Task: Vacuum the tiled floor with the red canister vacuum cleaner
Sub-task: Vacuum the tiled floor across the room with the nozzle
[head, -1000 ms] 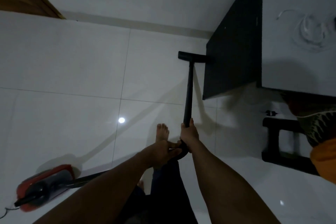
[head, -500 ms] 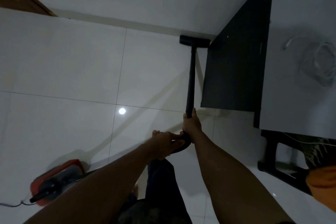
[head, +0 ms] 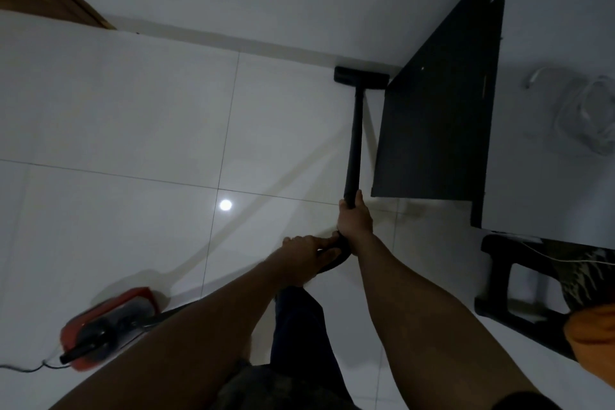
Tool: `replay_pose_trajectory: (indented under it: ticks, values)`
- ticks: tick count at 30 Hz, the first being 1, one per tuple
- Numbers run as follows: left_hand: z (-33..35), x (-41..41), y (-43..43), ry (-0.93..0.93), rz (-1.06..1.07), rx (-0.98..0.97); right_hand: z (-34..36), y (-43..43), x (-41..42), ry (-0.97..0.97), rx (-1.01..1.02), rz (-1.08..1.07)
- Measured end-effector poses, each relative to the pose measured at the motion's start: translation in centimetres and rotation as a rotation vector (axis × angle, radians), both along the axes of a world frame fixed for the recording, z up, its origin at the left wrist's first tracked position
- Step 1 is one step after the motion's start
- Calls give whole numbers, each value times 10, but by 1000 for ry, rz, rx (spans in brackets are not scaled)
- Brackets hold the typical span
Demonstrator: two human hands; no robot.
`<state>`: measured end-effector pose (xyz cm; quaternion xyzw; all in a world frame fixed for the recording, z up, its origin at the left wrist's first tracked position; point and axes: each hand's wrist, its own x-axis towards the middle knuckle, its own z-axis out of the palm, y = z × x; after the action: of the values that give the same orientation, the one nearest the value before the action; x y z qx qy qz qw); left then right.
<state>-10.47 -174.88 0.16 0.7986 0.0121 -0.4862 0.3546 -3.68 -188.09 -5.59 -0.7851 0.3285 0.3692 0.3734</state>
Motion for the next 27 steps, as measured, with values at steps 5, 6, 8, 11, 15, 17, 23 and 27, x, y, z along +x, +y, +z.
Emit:
replay_pose_trajectory:
  ticks: [5,6,8,11,15,17,23,27]
  values:
    - [14,-24,17,-27,75,-56,21,14,-20,-15,-18,33]
    - [18,-32,21,-31,77,-57,25,17,-29,-22,-18,39]
    - [29,-52,29,-53,81,-65,37,27,-48,-30,-4,33]
    - [49,-88,44,-84,97,-88,59,43,-80,-46,-8,37]
    - [79,-139,70,-156,107,-115,91,67,-131,-98,-8,42]
    - [106,-171,84,-189,113,-139,108,79,-162,-134,6,30]
    - [157,-269,123,-302,145,-157,149,114,-251,-197,57,-11]
    - [173,-314,139,-338,211,-173,174,131,-287,-189,77,-24]
